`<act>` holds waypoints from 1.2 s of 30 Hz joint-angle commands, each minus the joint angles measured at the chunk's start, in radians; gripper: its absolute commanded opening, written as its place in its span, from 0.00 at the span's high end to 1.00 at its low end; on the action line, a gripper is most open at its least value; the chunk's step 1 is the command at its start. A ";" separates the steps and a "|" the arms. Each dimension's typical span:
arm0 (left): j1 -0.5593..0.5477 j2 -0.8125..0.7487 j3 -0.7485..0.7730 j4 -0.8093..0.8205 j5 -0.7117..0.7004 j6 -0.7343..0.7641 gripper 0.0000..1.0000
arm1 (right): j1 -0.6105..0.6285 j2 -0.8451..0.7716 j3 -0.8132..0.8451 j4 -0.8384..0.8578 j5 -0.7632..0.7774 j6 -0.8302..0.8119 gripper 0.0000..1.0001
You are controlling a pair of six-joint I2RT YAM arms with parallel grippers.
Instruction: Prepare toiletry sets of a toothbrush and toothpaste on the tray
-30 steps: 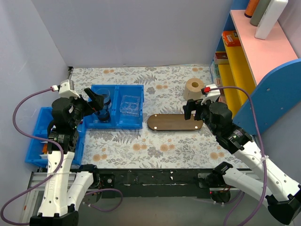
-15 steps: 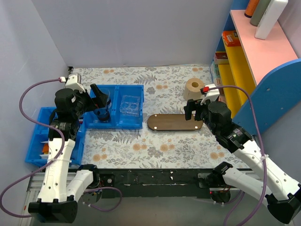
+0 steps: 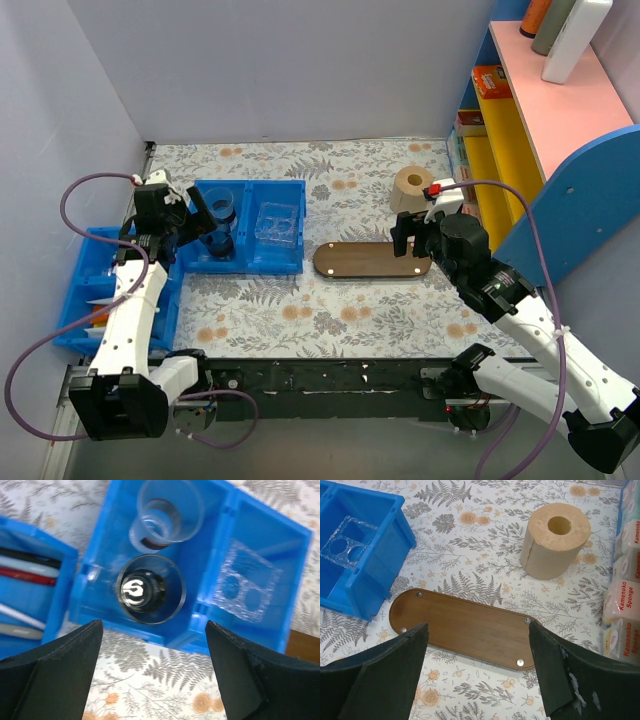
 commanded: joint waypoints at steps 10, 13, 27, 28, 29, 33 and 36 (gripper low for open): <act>0.117 0.110 -0.009 0.003 -0.051 -0.039 0.45 | -0.001 -0.025 0.014 0.045 -0.039 -0.005 0.12; 0.117 0.096 -0.048 0.027 -0.034 -0.036 0.51 | -0.001 -0.018 0.018 0.045 -0.042 -0.007 0.12; 0.105 0.168 -0.062 0.069 -0.002 -0.032 0.60 | -0.001 0.008 0.027 0.043 -0.071 0.004 0.14; 0.105 0.176 -0.060 0.069 0.001 -0.030 0.60 | -0.003 0.003 0.027 0.043 -0.068 0.004 0.14; 0.106 0.193 -0.058 0.066 0.003 -0.030 0.60 | -0.001 0.003 0.029 0.043 -0.066 0.002 0.14; 0.105 0.217 -0.066 0.093 0.008 -0.024 0.62 | -0.001 -0.002 0.032 0.040 -0.077 0.004 0.14; 0.106 0.240 -0.062 0.095 0.001 -0.022 0.67 | -0.003 -0.003 0.035 0.034 -0.073 0.004 0.14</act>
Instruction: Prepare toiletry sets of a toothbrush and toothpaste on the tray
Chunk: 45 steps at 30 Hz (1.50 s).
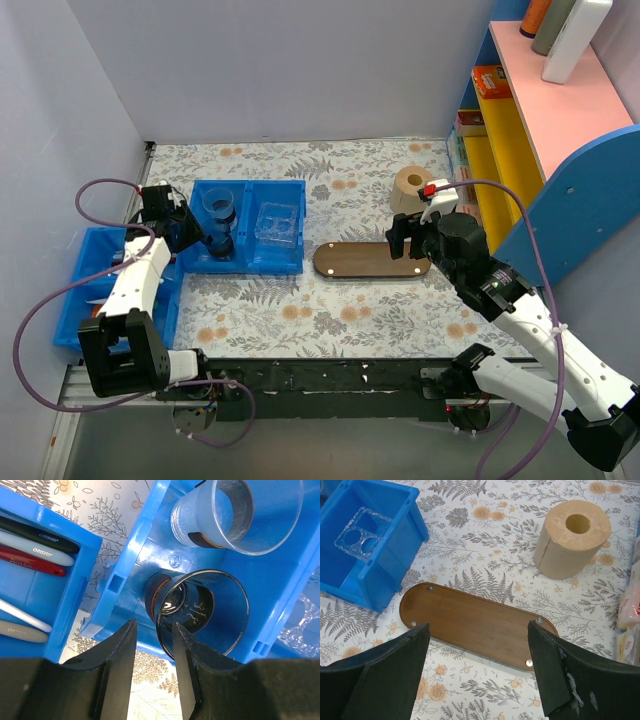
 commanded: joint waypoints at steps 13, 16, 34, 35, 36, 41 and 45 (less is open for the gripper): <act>-0.002 0.070 -0.027 0.060 0.014 0.023 0.80 | -0.001 -0.017 0.032 0.028 -0.004 0.003 0.14; -0.004 0.079 -0.024 0.060 0.007 0.026 0.87 | -0.003 -0.014 0.032 0.028 -0.003 0.003 0.14; -0.004 -0.022 0.041 0.019 0.031 0.028 1.00 | -0.001 0.002 0.047 0.011 -0.027 0.003 0.14; -0.004 -0.034 0.050 0.014 0.048 0.025 1.00 | -0.001 0.000 0.052 0.004 -0.029 0.003 0.15; -0.004 -0.042 0.058 0.011 0.057 0.020 1.00 | -0.001 -0.001 0.055 0.002 -0.029 0.003 0.14; -0.004 -0.080 0.118 -0.033 0.041 0.019 1.00 | -0.001 -0.012 0.052 -0.001 -0.024 0.003 0.14; -0.004 -0.146 0.138 -0.060 0.024 0.030 1.00 | -0.001 -0.012 0.056 -0.001 -0.058 0.002 0.14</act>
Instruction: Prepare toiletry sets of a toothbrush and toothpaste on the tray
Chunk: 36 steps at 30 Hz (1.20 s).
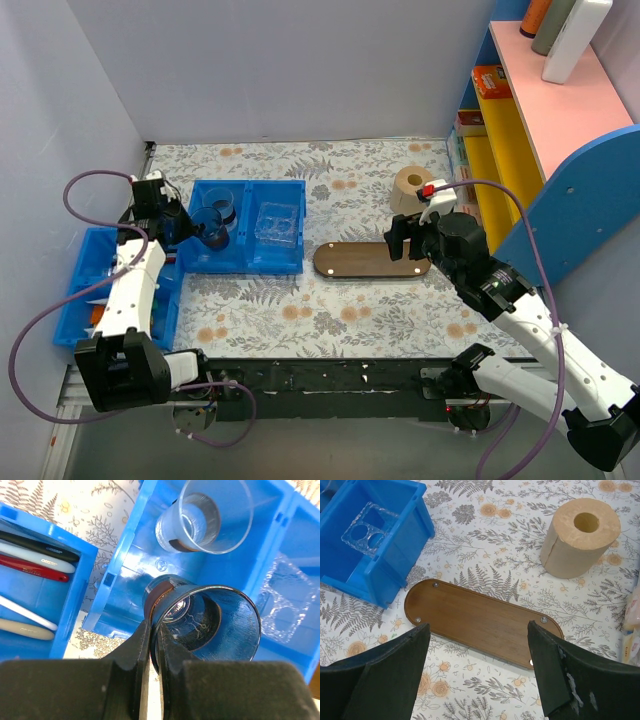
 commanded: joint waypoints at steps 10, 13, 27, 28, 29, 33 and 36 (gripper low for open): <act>-0.019 -0.163 0.236 -0.096 0.060 0.025 1.00 | 0.000 0.021 0.125 0.000 -0.098 -0.002 0.18; -0.074 -0.151 0.300 -0.113 0.045 0.026 1.00 | 0.002 0.045 0.167 -0.016 -0.118 -0.009 0.21; -0.629 0.127 0.579 -0.134 -0.146 -0.046 1.00 | 0.161 0.211 0.405 -0.078 0.039 0.031 0.26; -0.678 0.171 0.591 -0.136 -0.142 -0.047 1.00 | 0.172 0.222 0.432 -0.085 0.053 0.034 0.26; -0.697 0.191 0.610 -0.118 -0.122 -0.050 1.00 | 0.183 0.238 0.443 -0.090 0.064 0.043 0.27; -0.741 0.313 0.682 -0.085 -0.013 -0.031 1.00 | 0.194 0.249 0.458 -0.092 0.069 0.080 0.29; -0.779 0.389 0.743 -0.082 -0.028 0.001 1.00 | 0.194 0.255 0.449 -0.090 0.090 0.106 0.30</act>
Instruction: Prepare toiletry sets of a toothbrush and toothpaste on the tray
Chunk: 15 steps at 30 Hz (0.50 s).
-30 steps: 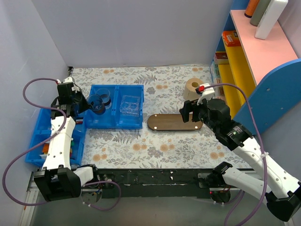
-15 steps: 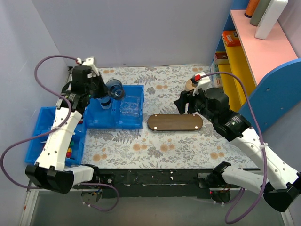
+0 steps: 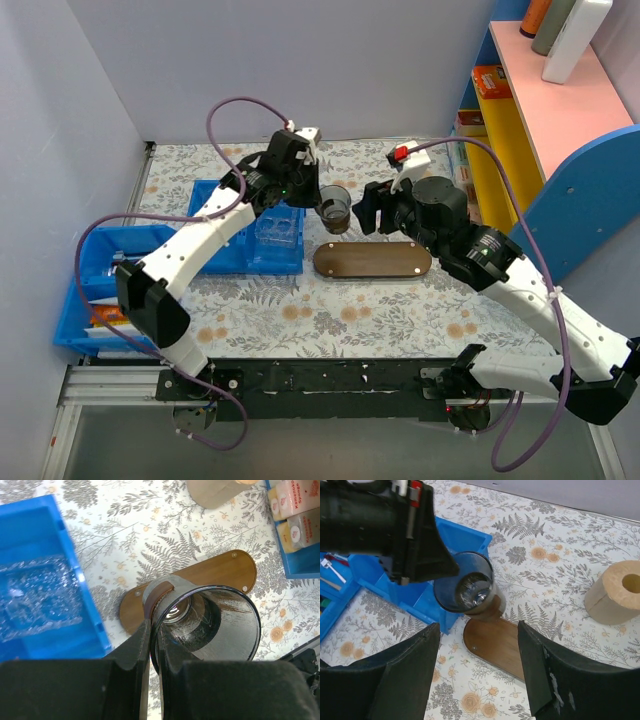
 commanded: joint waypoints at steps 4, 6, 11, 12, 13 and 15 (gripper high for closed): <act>-0.068 0.082 0.125 0.082 0.026 0.046 1.00 | 0.008 0.040 0.043 -0.020 0.081 0.046 0.30; -0.076 0.073 0.106 0.101 -0.012 0.045 1.00 | 0.003 0.065 0.043 -0.036 0.115 0.080 0.30; -0.085 0.018 0.005 0.173 -0.023 0.039 1.00 | -0.027 0.115 0.045 -0.033 0.098 0.111 0.35; -0.085 0.016 -0.002 0.177 -0.028 0.040 1.00 | -0.035 0.124 0.049 -0.045 0.097 0.109 0.37; -0.085 0.007 -0.009 0.179 -0.031 0.043 1.00 | -0.041 0.137 0.066 -0.059 0.097 0.109 0.38; -0.085 -0.001 -0.026 0.184 -0.036 0.048 1.00 | -0.063 0.166 0.081 -0.079 0.097 0.112 0.41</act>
